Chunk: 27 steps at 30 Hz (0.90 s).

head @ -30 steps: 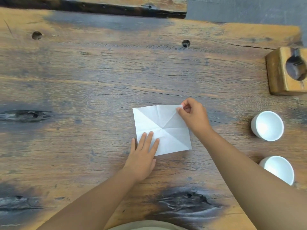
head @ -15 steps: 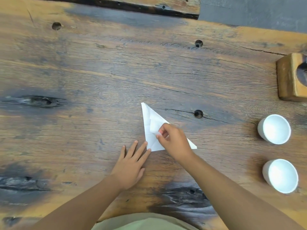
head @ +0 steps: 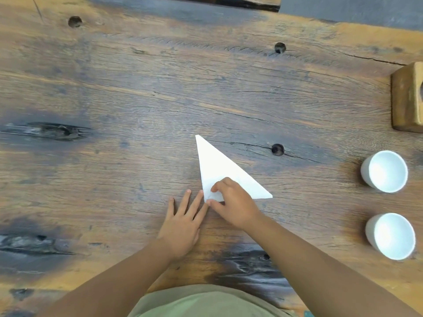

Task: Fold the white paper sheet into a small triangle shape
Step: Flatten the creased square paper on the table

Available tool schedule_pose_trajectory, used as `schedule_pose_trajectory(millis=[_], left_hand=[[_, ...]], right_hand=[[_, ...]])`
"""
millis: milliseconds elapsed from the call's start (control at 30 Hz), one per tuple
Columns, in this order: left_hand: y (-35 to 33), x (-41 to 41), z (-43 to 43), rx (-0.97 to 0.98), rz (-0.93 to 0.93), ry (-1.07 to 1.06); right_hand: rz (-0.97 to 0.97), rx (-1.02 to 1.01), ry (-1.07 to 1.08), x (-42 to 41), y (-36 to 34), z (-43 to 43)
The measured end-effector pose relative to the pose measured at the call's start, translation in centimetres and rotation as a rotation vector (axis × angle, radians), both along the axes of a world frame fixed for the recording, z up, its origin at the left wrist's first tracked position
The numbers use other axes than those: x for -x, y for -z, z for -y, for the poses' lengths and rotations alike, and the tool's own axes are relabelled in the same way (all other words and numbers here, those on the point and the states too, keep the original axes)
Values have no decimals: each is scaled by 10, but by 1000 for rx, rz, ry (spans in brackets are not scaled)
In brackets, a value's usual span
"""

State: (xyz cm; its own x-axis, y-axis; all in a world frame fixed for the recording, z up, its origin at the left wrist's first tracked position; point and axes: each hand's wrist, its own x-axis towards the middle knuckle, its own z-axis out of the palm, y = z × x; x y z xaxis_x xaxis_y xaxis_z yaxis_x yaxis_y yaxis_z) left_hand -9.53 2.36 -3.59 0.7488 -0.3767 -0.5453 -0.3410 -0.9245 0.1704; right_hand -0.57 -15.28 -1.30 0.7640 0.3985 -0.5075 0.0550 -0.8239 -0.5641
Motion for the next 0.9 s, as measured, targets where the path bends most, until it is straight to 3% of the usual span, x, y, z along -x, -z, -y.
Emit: schedule_pose_trajectory(millis=[133, 300, 433, 633, 900], left_hand=[[-3, 7, 17, -52, 8, -11], [-9, 15, 37, -13, -31, 39], [-13, 13, 39, 54, -69, 114], [-19, -29, 20, 268, 112, 169], [-3, -84, 37, 123, 43, 64]], right_hand=[[167, 171, 76, -1, 1, 24], [116, 331, -39, 5, 9, 42], [129, 316, -135, 4, 14, 50], [185, 204, -148, -14, 15, 68], [249, 144, -113, -23, 19, 55]])
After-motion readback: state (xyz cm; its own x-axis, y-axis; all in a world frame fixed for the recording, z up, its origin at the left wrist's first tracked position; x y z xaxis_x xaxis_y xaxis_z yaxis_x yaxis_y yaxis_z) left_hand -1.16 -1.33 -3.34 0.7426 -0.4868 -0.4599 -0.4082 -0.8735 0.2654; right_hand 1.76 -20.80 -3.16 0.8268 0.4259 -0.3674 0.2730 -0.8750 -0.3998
